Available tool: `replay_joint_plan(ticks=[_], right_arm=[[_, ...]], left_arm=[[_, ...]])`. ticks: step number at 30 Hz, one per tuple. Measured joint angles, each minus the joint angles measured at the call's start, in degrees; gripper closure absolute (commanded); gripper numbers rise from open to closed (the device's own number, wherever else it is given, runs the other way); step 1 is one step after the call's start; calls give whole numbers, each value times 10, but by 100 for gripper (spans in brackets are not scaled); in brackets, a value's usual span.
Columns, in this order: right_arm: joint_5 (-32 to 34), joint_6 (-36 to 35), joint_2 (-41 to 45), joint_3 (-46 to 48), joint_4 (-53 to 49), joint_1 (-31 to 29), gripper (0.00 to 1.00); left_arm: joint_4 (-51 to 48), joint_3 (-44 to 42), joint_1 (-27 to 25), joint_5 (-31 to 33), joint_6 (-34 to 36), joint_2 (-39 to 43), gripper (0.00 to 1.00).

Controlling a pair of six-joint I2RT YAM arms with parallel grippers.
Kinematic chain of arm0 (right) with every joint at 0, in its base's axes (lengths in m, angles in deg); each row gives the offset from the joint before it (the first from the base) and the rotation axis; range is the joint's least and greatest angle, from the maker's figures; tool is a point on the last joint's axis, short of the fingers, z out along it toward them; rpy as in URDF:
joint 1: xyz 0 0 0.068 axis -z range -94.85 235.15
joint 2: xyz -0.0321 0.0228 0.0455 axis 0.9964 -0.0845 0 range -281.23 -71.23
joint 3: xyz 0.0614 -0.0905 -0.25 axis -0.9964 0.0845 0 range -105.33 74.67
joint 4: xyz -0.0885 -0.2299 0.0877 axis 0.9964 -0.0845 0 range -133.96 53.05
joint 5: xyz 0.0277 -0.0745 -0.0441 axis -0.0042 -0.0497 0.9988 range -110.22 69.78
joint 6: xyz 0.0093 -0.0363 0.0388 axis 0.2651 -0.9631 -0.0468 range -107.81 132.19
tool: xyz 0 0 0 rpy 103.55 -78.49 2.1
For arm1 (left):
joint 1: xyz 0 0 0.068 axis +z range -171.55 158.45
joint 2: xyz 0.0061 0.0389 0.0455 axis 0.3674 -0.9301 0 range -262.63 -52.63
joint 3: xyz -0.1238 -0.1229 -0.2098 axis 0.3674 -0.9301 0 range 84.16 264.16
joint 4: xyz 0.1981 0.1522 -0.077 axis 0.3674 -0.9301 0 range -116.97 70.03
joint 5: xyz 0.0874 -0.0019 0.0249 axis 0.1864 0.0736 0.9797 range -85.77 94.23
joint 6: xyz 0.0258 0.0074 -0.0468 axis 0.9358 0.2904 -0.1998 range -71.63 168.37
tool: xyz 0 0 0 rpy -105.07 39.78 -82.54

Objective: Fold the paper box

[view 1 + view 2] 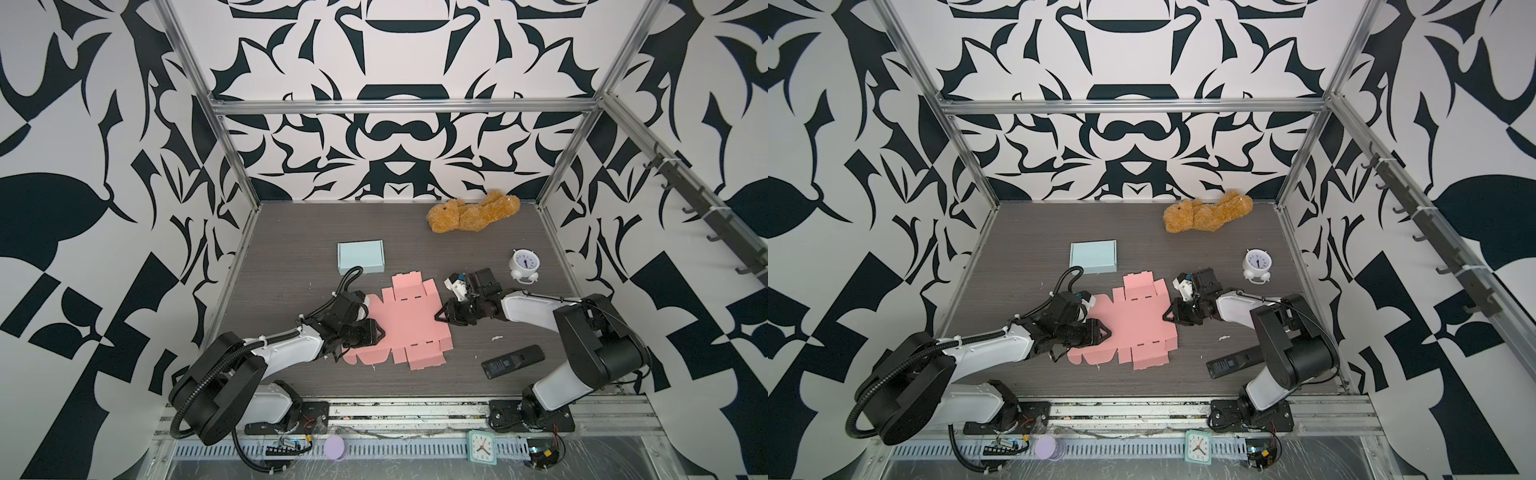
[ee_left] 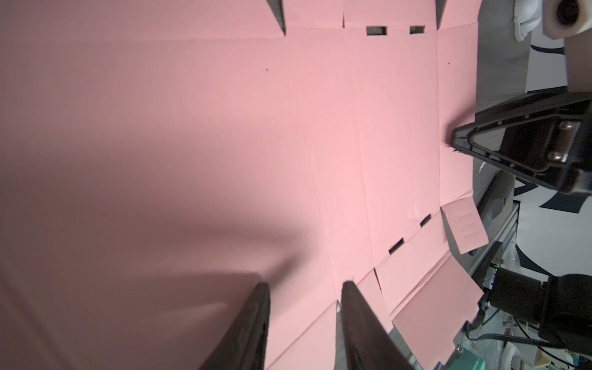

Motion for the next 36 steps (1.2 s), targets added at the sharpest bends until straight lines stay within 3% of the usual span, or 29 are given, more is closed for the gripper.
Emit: replay_joint_plan(ticks=[6, 16, 21, 29, 36], right_arm=[[-4, 11, 3, 3, 14, 1, 93], [24, -57, 71, -26, -93, 2, 97], [35, -84, 99, -32, -135, 1, 98], [51, -110, 118, -42, -181, -6, 99], [63, -122, 128, -51, -198, -13, 100]], left_arm=[[-2, 0, -1, 1, -1, 7, 59], [-37, 32, -1, 5, 3, 37, 60], [-30, 123, -1, -3, 9, -33, 65], [-25, 270, 4, -10, 27, -170, 84], [-26, 353, 21, -24, 37, -248, 95]])
